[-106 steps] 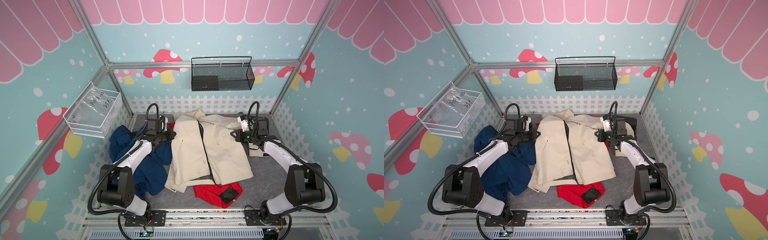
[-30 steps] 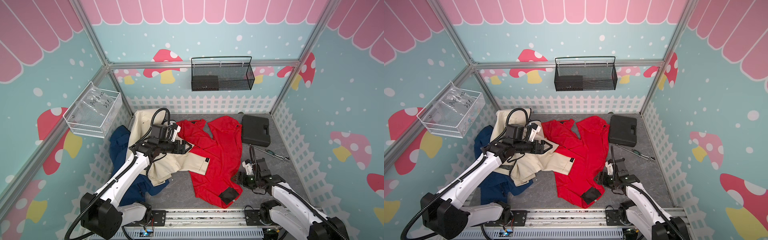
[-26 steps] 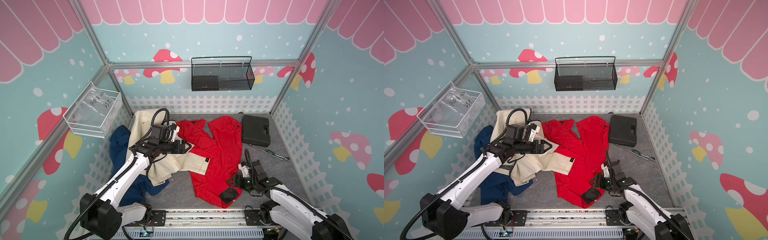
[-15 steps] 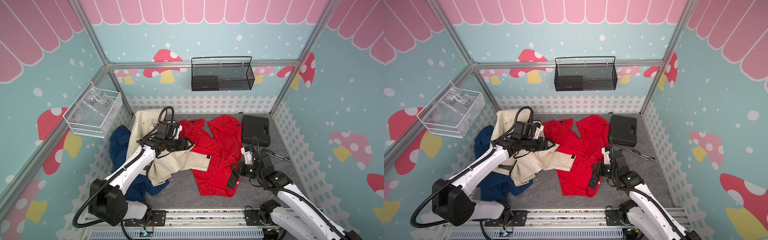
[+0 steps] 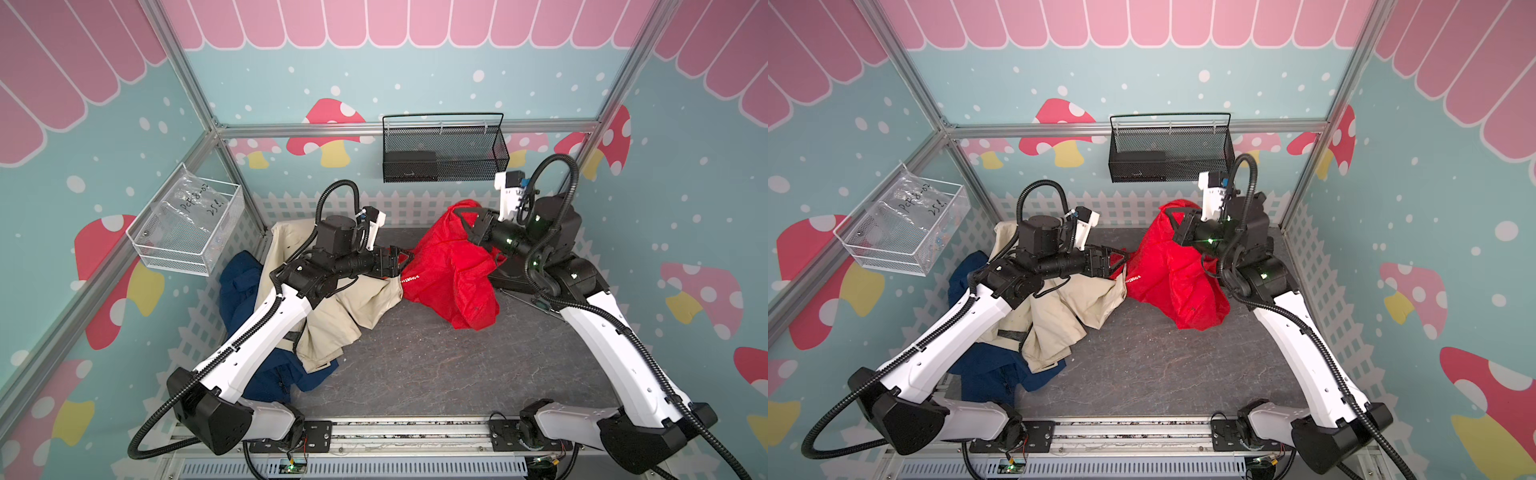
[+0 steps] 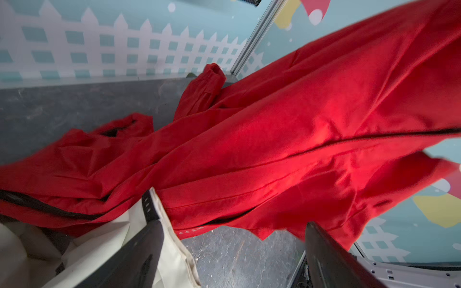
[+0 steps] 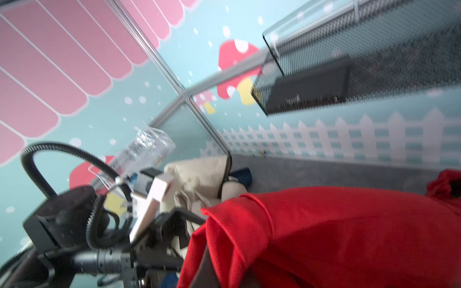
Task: Unzip the jacket
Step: Flatten out the jacket at the center of the board.
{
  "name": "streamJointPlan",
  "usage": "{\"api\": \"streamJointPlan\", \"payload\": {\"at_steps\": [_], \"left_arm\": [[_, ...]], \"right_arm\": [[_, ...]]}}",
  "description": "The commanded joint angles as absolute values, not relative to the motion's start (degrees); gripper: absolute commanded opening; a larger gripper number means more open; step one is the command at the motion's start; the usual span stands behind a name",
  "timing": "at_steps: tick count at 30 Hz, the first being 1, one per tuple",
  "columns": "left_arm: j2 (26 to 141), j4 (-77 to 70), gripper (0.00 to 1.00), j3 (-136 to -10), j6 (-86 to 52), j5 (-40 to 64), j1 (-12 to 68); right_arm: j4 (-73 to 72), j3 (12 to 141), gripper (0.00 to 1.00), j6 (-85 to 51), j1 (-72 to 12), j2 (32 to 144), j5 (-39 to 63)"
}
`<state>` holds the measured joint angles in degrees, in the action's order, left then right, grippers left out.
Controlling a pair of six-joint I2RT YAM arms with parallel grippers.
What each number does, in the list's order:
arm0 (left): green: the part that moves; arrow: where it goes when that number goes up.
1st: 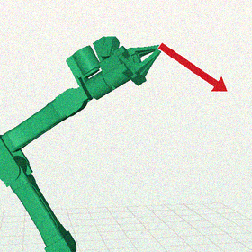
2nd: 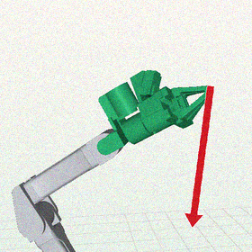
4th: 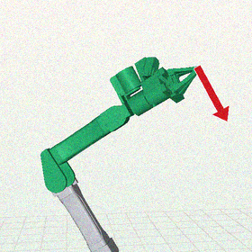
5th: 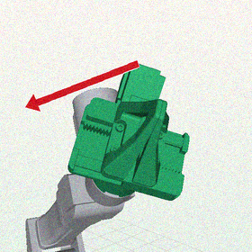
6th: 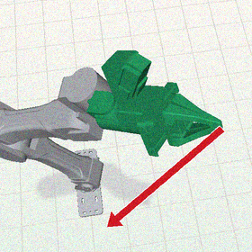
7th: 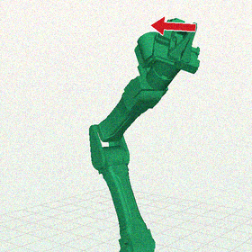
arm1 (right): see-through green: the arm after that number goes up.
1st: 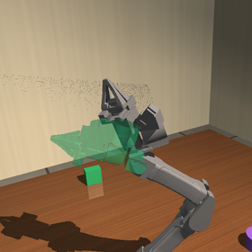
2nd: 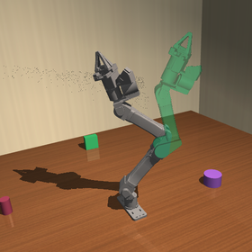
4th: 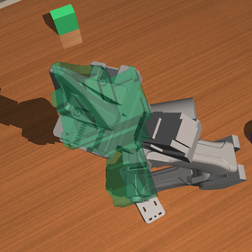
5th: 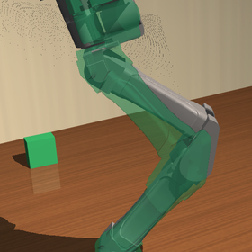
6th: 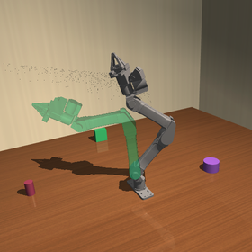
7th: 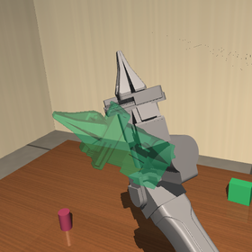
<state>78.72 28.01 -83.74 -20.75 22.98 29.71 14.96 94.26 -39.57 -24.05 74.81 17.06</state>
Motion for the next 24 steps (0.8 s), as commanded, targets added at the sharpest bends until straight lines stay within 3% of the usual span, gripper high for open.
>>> {"api": "streamJointPlan", "payload": {"at_steps": [1,6,13,18,24], "left_arm": [[76.5,24.4,0.91,-87.1,-19.7,22.7,30.1],[71.9,16.6,0.91,-86.7,-20.0,23.3,30.6],[70.2,18.0,0.92,-89.7,-20.2,23.9,31.0],[68.6,15.4,0.95,-88.9,-18.3,21.6,32.0],[72.0,18.2,0.99,-95.4,-4.7,19.8,32.0]], "right_arm": [[5.3,105.1,0.0,-38.6,-24.2,78.7,15.6],[1.6,119.5,0.0,-38.9,-24.2,87.2,16.4],[-3.7,130.4,0.0,-39.1,-24.1,94.0,17.8],[-4.6,130.7,0.0,-39.4,-24.2,95.3,22.0],[-2.1,125.0,0.0,-31.6,-24.2,93.6,37.0]]}}
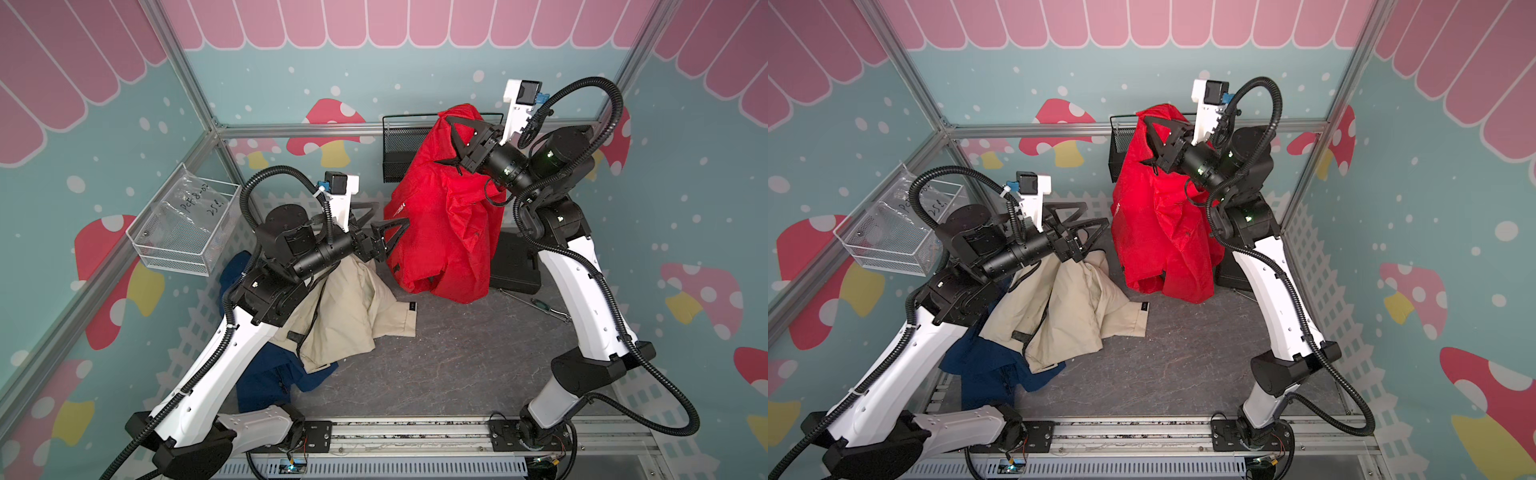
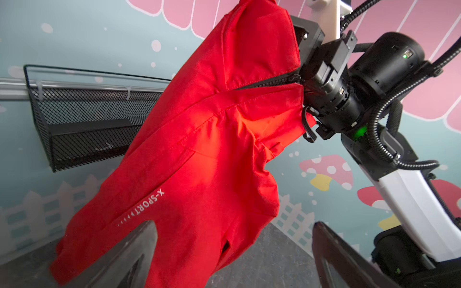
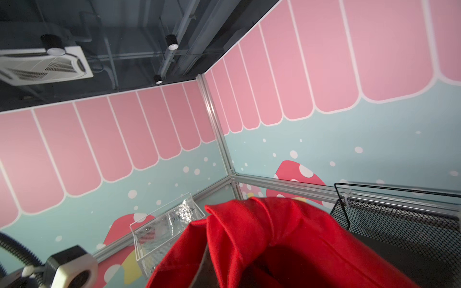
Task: Unzip the jacket
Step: Flatten out the jacket at the center of the board.
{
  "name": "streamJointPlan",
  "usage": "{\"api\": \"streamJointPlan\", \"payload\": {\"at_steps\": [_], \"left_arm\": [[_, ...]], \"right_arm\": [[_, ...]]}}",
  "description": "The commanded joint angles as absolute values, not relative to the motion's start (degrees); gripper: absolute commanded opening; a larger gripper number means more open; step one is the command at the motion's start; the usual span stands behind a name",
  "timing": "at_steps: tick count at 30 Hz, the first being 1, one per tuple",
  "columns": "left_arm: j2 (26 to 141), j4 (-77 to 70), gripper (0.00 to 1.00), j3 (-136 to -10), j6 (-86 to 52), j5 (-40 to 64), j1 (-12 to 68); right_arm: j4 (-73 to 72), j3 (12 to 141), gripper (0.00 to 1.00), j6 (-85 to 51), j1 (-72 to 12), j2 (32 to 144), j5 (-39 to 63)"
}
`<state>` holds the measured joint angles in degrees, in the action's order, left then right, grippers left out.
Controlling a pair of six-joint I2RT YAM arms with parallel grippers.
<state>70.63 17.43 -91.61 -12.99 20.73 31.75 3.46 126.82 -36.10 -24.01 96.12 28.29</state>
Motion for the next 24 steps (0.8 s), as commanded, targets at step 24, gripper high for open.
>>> {"api": "streamJointPlan", "payload": {"at_steps": [24], "left_arm": [[92.6,28.7,0.94,-114.1,16.3,44.4,23.2]], "right_arm": [[10.2,122.4,0.0,-16.8,-16.1,98.4,73.3]]}}
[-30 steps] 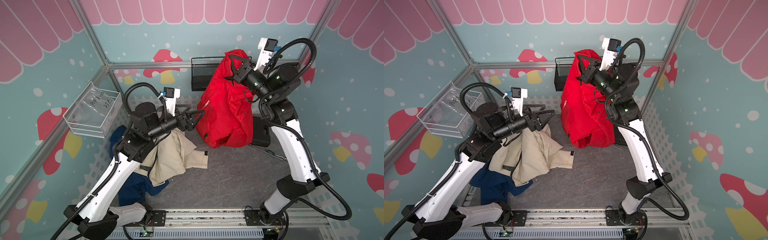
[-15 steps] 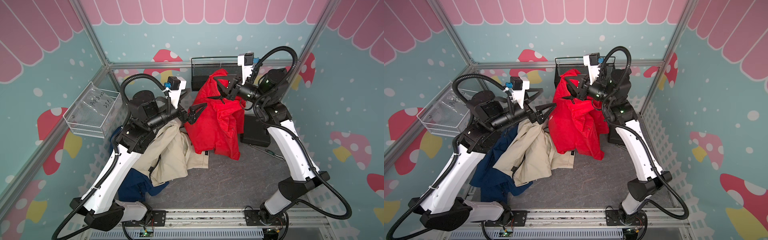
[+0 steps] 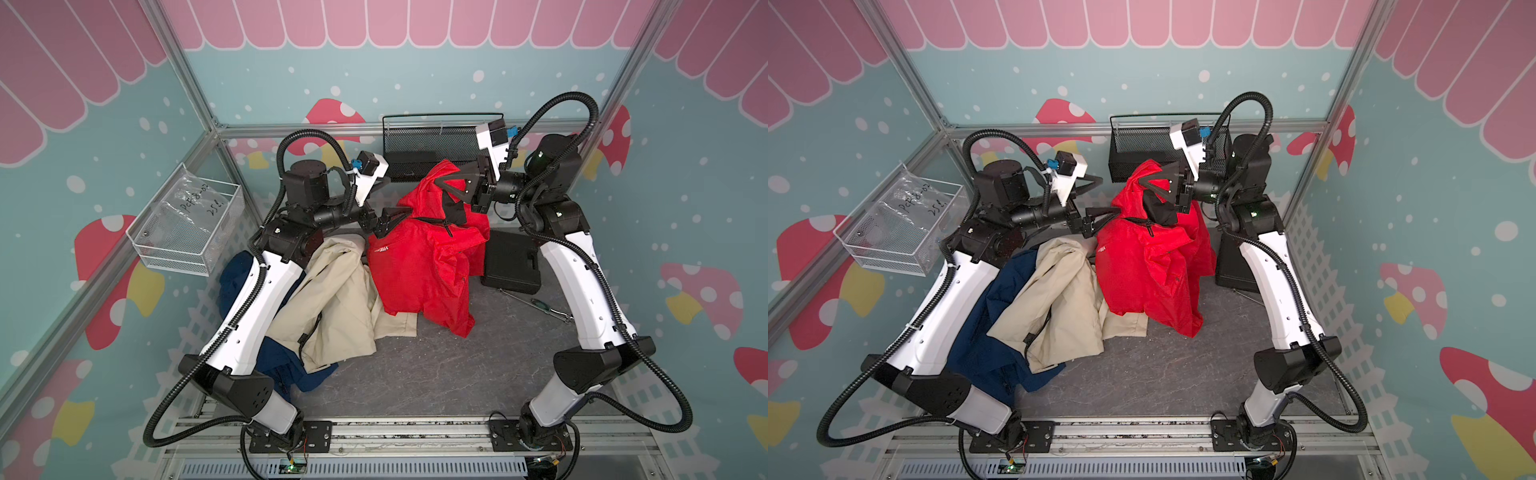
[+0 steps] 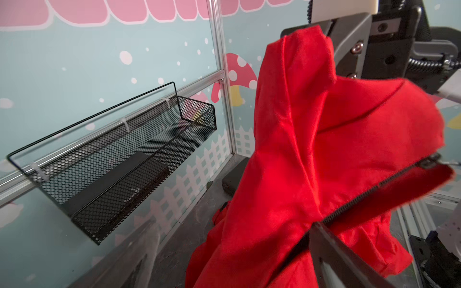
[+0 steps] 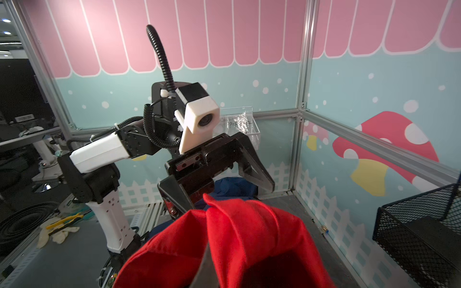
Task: Unzip the jacket
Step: Flatten out the jacket at the center of the board.
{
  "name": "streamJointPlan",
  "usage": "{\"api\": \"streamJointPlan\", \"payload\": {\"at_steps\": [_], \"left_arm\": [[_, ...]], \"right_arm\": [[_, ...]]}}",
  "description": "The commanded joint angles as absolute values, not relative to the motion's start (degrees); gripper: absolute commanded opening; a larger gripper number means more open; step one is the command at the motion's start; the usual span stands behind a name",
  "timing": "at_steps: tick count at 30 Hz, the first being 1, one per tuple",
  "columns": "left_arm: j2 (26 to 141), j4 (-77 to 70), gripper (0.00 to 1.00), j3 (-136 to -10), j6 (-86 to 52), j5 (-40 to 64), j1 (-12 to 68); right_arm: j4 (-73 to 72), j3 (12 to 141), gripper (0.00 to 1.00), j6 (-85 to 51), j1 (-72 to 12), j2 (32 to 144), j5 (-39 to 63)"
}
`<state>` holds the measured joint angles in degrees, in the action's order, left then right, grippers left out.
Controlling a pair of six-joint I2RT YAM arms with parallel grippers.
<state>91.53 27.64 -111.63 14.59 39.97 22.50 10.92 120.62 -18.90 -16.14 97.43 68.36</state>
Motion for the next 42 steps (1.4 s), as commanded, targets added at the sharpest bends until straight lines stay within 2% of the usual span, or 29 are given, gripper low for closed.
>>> {"api": "streamJointPlan", "payload": {"at_steps": [1,2,4,6,8,9,10,14,15,17,21,27,34,42], "left_arm": [[93.7,28.7,0.92,-114.9,16.3,45.0,24.4],[94.6,28.7,0.88,-115.6,15.9,45.7,25.1],[97.0,28.7,0.74,-117.7,14.3,47.4,25.6],[99.4,28.7,0.42,-120.0,13.1,47.6,26.2],[101.4,28.6,0.17,-122.0,12.5,46.7,26.5],[102.1,27.9,0.05,-123.0,11.6,46.6,26.5],[102.5,27.0,0.0,-123.6,10.3,46.0,26.5],[102.2,17.0,0.0,-123.5,-0.3,40.7,24.6],[102.0,14.6,0.0,-123.4,-3.5,38.6,23.8],[102.1,12.7,0.0,-124.7,-6.9,35.5,22.7],[102.8,12.5,0.0,-127.7,-9.7,29.3,22.0],[103.2,7.7,0.0,-128.1,-13.3,30.8,22.1],[104.0,7.8,0.0,-129.8,-14.0,30.7,22.1],[104.1,7.5,0.0,-130.6,-15.2,30.6,22.1]], "right_arm": [[10.2,122.7,0.0,-16.7,-16.1,98.7,73.9],[10.2,123.0,0.0,-16.8,-16.1,99.1,74.3],[10.2,123.8,0.0,-16.9,-16.1,99.7,74.8],[10.3,124.5,0.0,-16.9,-16.1,100.3,75.1],[10.2,124.8,0.0,-16.6,-15.9,100.4,74.6],[10.3,124.6,0.0,-16.5,-15.6,100.3,73.8],[10.5,124.3,0.03,-16.5,-15.2,100.1,72.6],[12.6,119.9,0.54,-16.9,-10.3,96.8,62.2],[12.6,117.8,0.63,-17.3,-8.5,95.1,59.4],[12.1,113.0,0.71,-17.6,-5.0,91.4,57.0],[9.7,99.5,0.79,-16.2,0.4,81.4,54.3],[9.7,82.9,0.83,-10.8,1.7,71.6,53.2],[8.8,76.3,0.86,-9.6,1.7,69.9,60.2],[6.1,66.6,0.81,-5.0,1.5,66.4,57.0]]}}
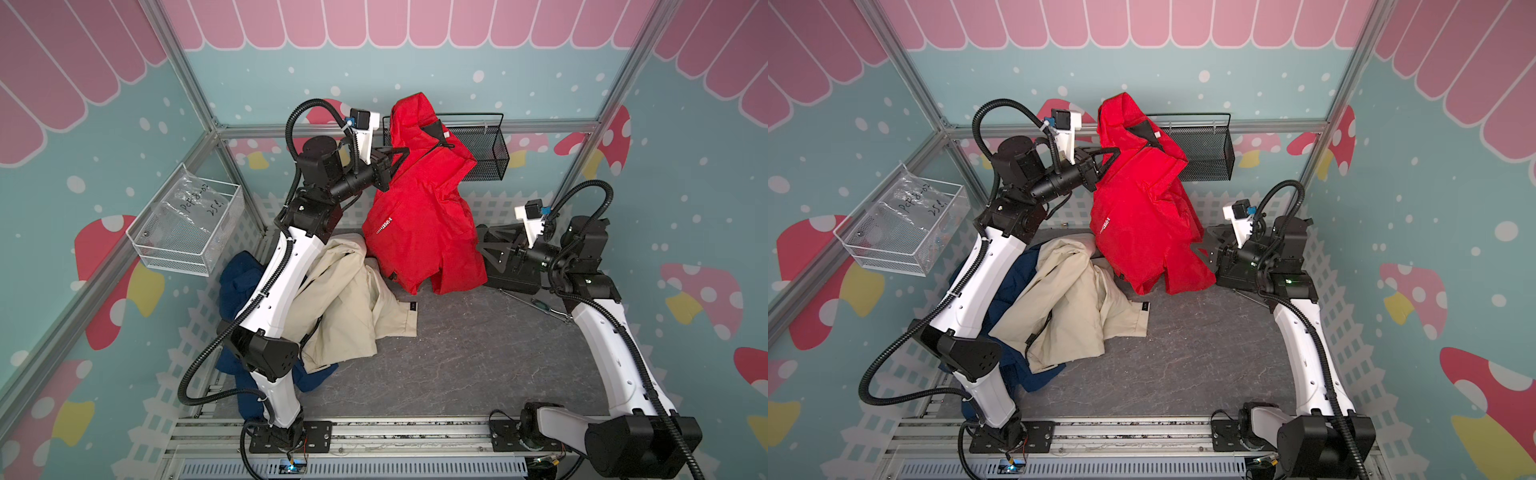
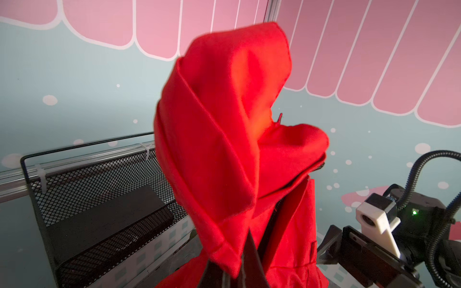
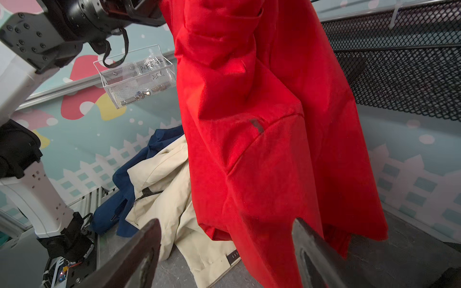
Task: Unzip the jacket
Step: Flatten out the jacket at the center of the board.
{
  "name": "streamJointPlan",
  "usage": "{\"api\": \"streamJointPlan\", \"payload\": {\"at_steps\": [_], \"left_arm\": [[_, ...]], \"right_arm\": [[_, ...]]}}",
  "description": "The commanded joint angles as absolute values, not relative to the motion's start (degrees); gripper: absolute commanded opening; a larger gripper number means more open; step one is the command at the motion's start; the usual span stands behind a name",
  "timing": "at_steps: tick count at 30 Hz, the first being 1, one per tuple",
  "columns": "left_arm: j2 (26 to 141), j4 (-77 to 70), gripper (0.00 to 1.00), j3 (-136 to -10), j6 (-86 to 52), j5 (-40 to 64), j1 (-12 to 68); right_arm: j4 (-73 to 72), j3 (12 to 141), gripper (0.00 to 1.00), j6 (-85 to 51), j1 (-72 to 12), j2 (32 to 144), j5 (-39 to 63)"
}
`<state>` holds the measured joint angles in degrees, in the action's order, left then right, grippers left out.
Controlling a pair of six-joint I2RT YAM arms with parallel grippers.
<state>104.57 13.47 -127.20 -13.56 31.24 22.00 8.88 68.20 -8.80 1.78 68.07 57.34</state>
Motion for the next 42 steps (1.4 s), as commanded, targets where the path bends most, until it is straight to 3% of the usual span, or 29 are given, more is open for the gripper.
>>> {"api": "streamJointPlan", "payload": {"at_steps": [1,10,15,16,17,18,20,21,30,31,32,33,35,37,42], "left_arm": [[104.1,7.6,0.0,-130.7,-15.4,30.6,22.1],[103.6,7.1,0.0,-130.8,-16.5,30.8,22.1],[103.7,6.2,0.0,-130.8,-17.4,30.8,22.1],[103.7,6.2,0.0,-130.7,-17.4,30.8,22.1],[103.7,6.3,0.0,-130.7,-17.2,30.6,22.1],[103.6,6.5,0.0,-130.7,-17.1,30.4,22.1],[103.5,6.5,0.0,-130.7,-17.1,29.7,21.9],[103.3,6.5,0.0,-130.8,-17.4,29.1,21.8],[96.5,0.2,0.01,-126.8,-19.2,25.5,20.2],[95.0,-1.3,0.07,-124.6,-19.5,25.9,20.3],[93.1,-3.3,0.2,-121.6,-19.7,27.4,20.3],[90.9,-4.9,0.4,-117.8,-19.5,29.6,20.3],[85.6,-7.2,0.68,-109.4,-17.9,33.8,20.4],[79.6,-7.0,0.78,-100.0,-14.6,35.8,20.3],[65.8,2.6,0.82,-81.1,-2.8,31.3,18.9]], "right_arm": [[5.3,65.9,0.81,-4.6,1.5,66.4,56.4],[-5.4,63.3,0.82,-2.7,-2.5,68.3,53.9],[-6.9,66.8,0.75,-1.9,-6.9,72.6,47.7],[-7.6,67.2,0.72,-2.2,-7.6,73.3,45.9],[-8.6,67.4,0.62,-2.7,-8.3,73.9,43.7],[-9.4,67.9,0.39,-3.8,-8.8,74.5,41.4],[-9.1,69.8,0.05,-5.9,-8.8,75.5,37.7],[-8.2,71.1,0.0,-5.8,-8.8,75.7,36.3],[-9.7,87.8,0.0,-5.5,-8.6,75.8,27.2],[-9.7,90.4,0.0,-5.2,-8.4,77.0,26.9],[-9.7,93.5,0.0,-4.8,-8.3,78.5,26.9],[-9.6,96.2,0.0,-4.4,-8.1,79.9,26.8],[-9.7,100.3,0.0,-3.3,-8.1,82.3,26.6],[-10.3,103.7,0.0,-2.6,-8.0,84.8,27.5],[-16.4,111.0,0.0,-6.6,-8.0,91.4,34.2]]}}
